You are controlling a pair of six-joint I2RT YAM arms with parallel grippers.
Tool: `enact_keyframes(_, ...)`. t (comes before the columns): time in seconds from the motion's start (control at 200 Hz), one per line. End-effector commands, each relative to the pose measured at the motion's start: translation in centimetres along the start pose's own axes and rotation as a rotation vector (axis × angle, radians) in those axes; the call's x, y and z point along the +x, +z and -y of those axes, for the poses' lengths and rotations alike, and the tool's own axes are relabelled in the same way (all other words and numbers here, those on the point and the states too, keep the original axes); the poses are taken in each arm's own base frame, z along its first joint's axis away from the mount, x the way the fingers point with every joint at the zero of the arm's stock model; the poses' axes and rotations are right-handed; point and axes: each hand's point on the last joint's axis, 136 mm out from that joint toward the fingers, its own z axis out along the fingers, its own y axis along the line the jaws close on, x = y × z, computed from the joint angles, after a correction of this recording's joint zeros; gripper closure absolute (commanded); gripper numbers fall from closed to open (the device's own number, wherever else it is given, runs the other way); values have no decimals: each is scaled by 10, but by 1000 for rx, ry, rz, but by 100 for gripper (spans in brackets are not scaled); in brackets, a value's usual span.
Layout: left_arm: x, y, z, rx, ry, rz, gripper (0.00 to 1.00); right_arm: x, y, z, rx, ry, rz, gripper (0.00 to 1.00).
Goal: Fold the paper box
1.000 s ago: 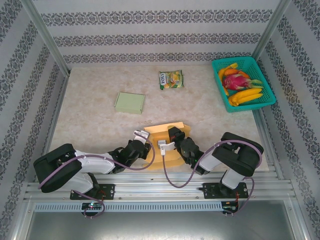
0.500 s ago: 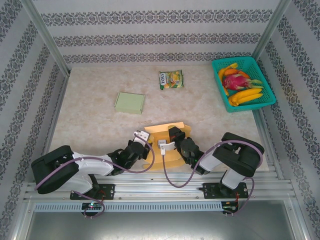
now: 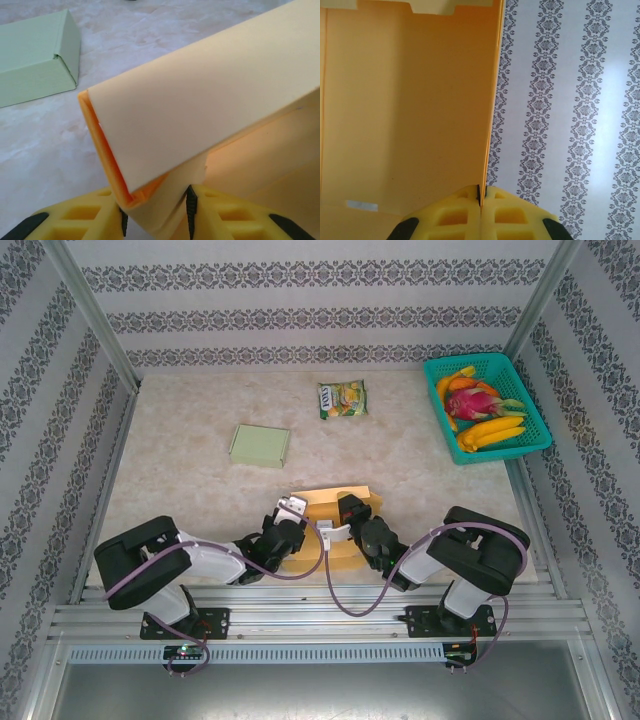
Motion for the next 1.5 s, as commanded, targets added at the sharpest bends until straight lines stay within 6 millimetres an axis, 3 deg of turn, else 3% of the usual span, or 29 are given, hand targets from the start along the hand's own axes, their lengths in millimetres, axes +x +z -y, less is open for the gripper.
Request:
enact_keyframes(0.0,-20,8,-16,-101,-40,63,65,-14,-10,-35,-120,-50,75,100)
enact_keyframes(0.175,-19,15,-43,-269,-66,44,74,-12,-8,-37,-126,-47,56,100)
enact_keyframes(0.39,-10,20,-73,-447,-104,-5,75,-8,-6,-35,-121,-29,32,100)
enact_keyframes(0.674,8,11,-118,-689,-137,-69,75,6,0,-36,-132,14,-36,100)
enact_keyframes(0.974,-1,-13,-143,-926,-90,-77,72,14,3,-32,-135,94,-62,100)
enact_keyframes(1.059,5,-1,-133,-871,-78,-114,67,13,3,-30,-134,112,-57,100)
enact_keyframes(1.099,16,15,-118,-747,-52,-173,65,14,3,-30,-135,117,-57,100)
enact_keyframes(1.179,26,41,-87,-454,-193,-181,62,14,3,-30,-138,130,-53,100)
enact_keyframes(1.344,11,41,-64,-257,-205,-152,56,12,3,-31,-154,156,-44,100)
enact_keyframes(1.494,6,41,-54,-159,-188,-135,43,11,3,-29,-157,177,-39,100)
